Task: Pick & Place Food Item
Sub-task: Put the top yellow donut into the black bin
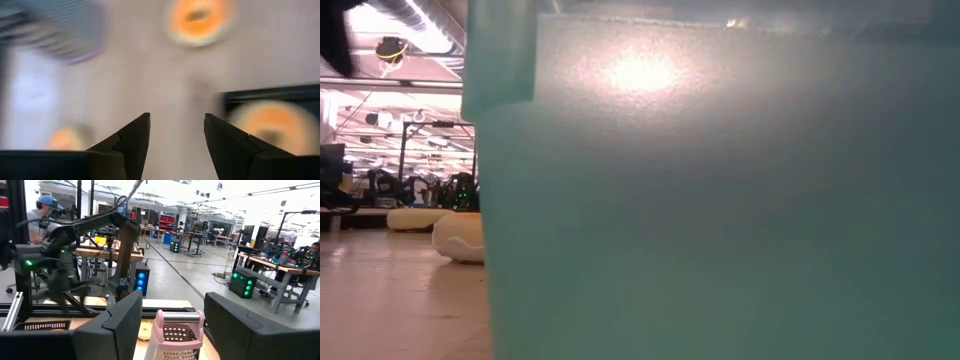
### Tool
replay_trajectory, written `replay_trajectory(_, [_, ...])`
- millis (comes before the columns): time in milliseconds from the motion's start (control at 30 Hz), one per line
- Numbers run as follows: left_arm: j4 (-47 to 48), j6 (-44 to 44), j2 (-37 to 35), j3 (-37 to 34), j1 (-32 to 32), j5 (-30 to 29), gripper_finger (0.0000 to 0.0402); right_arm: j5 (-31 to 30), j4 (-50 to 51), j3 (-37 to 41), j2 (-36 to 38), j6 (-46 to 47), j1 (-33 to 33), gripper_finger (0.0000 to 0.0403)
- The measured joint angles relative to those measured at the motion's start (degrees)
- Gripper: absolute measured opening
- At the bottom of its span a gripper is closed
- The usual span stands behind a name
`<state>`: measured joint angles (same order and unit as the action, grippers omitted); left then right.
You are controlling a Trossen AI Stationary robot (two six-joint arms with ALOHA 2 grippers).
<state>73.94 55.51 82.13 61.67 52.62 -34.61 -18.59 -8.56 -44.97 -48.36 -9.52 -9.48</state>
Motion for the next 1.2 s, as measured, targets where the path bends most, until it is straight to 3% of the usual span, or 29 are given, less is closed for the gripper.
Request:
replay_trajectory(100, [9.4, 3.1, 0.0, -0.9, -4.4, -0.6, 0.0182, 0.0, 0.0, 0.0, 0.0, -0.2, 0.0, 0.0212])
replay_trajectory(200, [12.3, 2.7, -1.1, -3.2, -8.7, -2.5, 0.0182, 0.0, 0.0, 0.0, 0.0, -0.2, 0.0, 0.0212])
replay_trajectory(333, [8.0, -0.7, -5.9, -8.3, -14.4, -3.4, 0.0182, 0.0, 0.0, 0.0, 0.0, -0.2, 0.0, 0.0212])
replay_trajectory(600, [-5.4, -7.5, -24.6, -21.5, -21.8, 1.8, 0.0182, 0.4, 0.0, 0.0, 0.0, -0.1, 0.0, 0.0212])
replay_trajectory(800, [-8.1, -9.7, -34.5, -22.8, -26.2, 4.4, 0.0175, 0.4, 0.0, 0.0, 0.0, -0.2, 0.0, 0.0212])
replay_trajectory(1000, [-11.5, -6.3, -36.7, -22.8, -32.8, 8.2, 0.0172, 0.3, 0.0, 0.0, 0.0, -0.2, 0.0, 0.0212])
replay_trajectory(1200, [-13.1, -7.2, -31.4, -22.8, -41.8, 10.7, 0.0171, 2.6, 0.0, 0.0, 0.0, -1.7, 0.0, 0.0212])
